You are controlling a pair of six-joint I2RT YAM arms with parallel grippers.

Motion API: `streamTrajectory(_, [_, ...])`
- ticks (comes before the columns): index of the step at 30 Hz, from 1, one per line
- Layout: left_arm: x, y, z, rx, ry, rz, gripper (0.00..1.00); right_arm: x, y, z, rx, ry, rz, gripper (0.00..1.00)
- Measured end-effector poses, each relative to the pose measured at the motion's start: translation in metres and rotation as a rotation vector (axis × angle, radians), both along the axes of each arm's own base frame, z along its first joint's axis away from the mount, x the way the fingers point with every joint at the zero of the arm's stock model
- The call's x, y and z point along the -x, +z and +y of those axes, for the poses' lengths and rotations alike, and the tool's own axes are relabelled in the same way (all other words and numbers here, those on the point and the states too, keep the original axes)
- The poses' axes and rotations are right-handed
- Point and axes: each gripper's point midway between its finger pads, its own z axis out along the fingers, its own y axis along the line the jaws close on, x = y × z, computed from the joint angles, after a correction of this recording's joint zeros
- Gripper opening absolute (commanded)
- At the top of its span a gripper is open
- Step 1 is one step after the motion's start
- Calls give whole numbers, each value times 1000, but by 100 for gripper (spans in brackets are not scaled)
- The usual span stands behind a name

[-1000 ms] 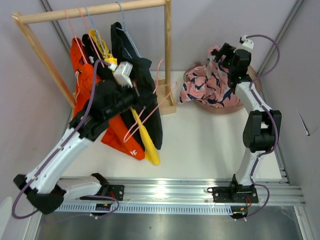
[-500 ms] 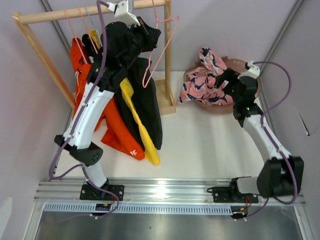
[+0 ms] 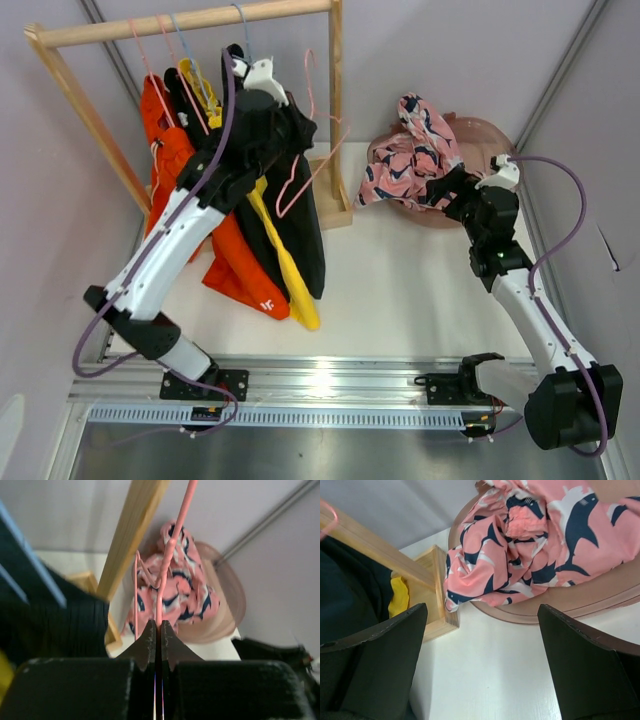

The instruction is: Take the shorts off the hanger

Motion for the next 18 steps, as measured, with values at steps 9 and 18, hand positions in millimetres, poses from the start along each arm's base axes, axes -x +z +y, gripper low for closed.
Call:
streamTrajectory(9, [51,65,48,58,82,-140,0,3,-6,19,-15,44,16,99])
streamTrajectory(18, [23,83,48,29,168,-197,0,11,-10,20,-6,46,25,99])
